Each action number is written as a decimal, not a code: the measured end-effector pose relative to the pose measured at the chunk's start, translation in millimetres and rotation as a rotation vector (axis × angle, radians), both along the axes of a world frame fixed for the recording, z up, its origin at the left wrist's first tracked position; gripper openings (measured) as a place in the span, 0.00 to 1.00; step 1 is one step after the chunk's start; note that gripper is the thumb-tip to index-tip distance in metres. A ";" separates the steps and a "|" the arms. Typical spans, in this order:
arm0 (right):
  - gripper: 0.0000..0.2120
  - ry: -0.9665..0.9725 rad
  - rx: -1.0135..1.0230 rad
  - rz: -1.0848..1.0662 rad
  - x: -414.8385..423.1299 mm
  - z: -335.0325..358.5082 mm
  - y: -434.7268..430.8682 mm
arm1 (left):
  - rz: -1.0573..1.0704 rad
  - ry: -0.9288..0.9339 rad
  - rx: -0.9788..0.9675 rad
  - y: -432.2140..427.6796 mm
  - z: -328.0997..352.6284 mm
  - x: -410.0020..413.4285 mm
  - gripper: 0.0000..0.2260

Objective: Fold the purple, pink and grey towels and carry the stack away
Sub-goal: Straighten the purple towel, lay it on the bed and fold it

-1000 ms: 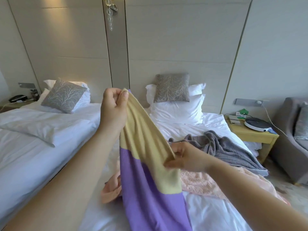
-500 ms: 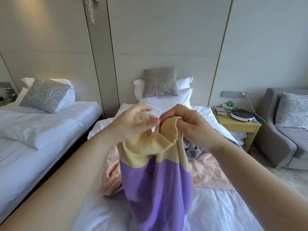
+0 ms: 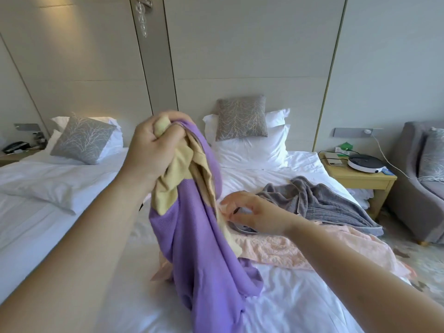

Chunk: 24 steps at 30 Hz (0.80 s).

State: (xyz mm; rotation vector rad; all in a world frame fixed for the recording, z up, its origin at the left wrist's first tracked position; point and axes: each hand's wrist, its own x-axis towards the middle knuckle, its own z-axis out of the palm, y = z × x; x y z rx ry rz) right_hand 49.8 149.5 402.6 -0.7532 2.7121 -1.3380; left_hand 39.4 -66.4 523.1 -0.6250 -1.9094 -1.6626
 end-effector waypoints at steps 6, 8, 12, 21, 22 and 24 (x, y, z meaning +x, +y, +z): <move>0.22 -0.173 -0.352 0.107 -7.8 3.6 -36.6 | 0.066 -0.126 0.129 -33.2 5.9 -3.2 0.08; 0.27 -0.123 -0.346 0.177 -11.8 14.2 -56.9 | 0.017 -0.155 0.100 -31.3 2.6 -1.3 0.08; 0.23 -0.094 -0.414 0.203 -22.5 26.6 -82.3 | -0.095 -0.215 0.076 -30.0 -3.8 2.9 0.09; 0.23 -0.295 -0.392 0.181 -22.5 24.3 -56.6 | -0.154 -0.255 0.113 -40.5 -7.2 0.1 0.10; 0.20 -0.287 -0.288 0.158 -21.0 28.2 -48.3 | -0.151 -0.249 0.112 -40.5 -6.1 -1.9 0.10; 0.12 -0.238 -0.063 0.091 -17.3 41.9 -25.9 | -0.136 -0.230 0.113 -42.0 -2.0 -8.0 0.09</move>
